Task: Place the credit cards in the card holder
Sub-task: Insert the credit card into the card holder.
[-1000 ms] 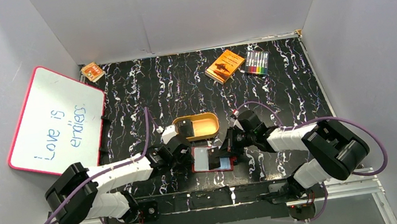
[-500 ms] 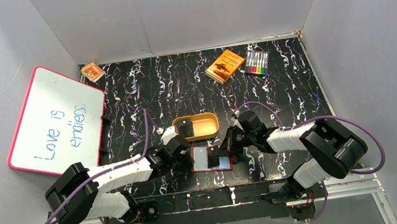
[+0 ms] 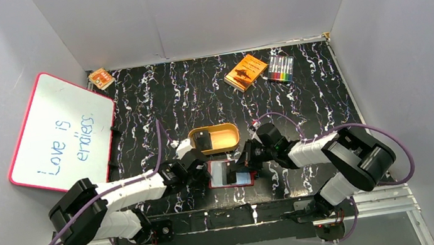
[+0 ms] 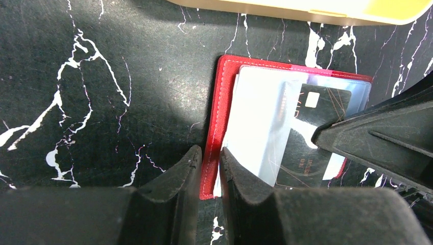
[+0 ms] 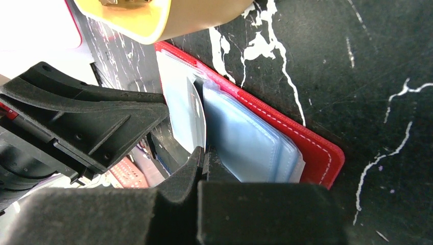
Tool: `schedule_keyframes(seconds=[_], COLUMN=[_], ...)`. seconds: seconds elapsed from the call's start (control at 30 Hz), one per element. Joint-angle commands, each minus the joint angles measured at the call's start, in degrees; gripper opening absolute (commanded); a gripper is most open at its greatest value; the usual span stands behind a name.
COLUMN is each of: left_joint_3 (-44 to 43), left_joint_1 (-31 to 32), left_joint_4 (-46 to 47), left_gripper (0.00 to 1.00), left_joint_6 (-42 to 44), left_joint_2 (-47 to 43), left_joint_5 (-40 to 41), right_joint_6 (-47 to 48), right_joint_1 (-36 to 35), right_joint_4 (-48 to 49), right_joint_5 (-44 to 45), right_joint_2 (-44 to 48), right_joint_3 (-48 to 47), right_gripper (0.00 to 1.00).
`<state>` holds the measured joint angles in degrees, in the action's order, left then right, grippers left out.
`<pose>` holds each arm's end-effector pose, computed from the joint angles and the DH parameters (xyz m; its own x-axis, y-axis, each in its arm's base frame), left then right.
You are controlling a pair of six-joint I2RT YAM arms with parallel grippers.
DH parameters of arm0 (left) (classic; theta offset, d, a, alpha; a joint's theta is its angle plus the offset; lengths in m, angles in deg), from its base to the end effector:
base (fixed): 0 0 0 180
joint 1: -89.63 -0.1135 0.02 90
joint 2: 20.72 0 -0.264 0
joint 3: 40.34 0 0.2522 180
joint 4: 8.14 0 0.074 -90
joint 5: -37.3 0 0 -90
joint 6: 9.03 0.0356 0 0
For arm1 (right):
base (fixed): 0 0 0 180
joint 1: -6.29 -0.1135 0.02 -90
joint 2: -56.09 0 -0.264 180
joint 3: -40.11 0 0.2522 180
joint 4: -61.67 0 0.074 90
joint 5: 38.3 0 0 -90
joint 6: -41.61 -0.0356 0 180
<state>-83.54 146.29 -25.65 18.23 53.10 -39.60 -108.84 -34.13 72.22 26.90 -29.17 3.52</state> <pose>0.1364 -0.1927 0.1577 -0.8369 -0.3033 -0.4557 -0.0292 0.8561 -0.5160 0.1794 0.1724 0.1216 -0.9624 0.2177 -0.1627 -0.0053 0.5835 0.8121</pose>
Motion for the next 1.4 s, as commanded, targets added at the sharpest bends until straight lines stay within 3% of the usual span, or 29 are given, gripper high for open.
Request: schedule_keyframes(seconds=[0.0,0.27,0.4,0.57,1.2,1.37], left_joint_3=[2.71,3.35,4.06,4.62,6.95,7.80], left_joint_1=[-0.01,0.02,0.02,0.02,0.07,0.09], left_joint_4=[-4.40,-4.70,-4.17,-3.42,0.51,-0.62], left_gripper=[0.18,0.17,0.16,0.15,0.10,0.08], left_joint_6=[-0.25,-0.62,-0.79,-0.94,-0.78,-1.81], left_joint_2=[0.72,-0.81,-1.98,-2.73,-5.34,-6.89], left_joint_5=[-2.18,-1.86,-1.75,-2.20,-4.27,-3.23], right_joint_6=[-0.45,-0.48,0.21,-0.15,-2.21,-0.30], right_joint_1=[-1.67,-3.25,-3.28,-3.91,-9.29,-9.41], right_joint_4=[0.25,1.44,-0.11,-0.96,-4.06,-10.92], right_joint_5=[2.12,1.43,1.08,1.42,6.17,9.64], right_joint_2=[-2.11,-1.19,-0.42,-0.94,-4.68,-0.88], right_joint_3=[-1.43,-2.17,-2.97,-3.65,-9.36,-9.69], right_gripper=[0.00,0.01,0.24,0.35,0.35,0.45])
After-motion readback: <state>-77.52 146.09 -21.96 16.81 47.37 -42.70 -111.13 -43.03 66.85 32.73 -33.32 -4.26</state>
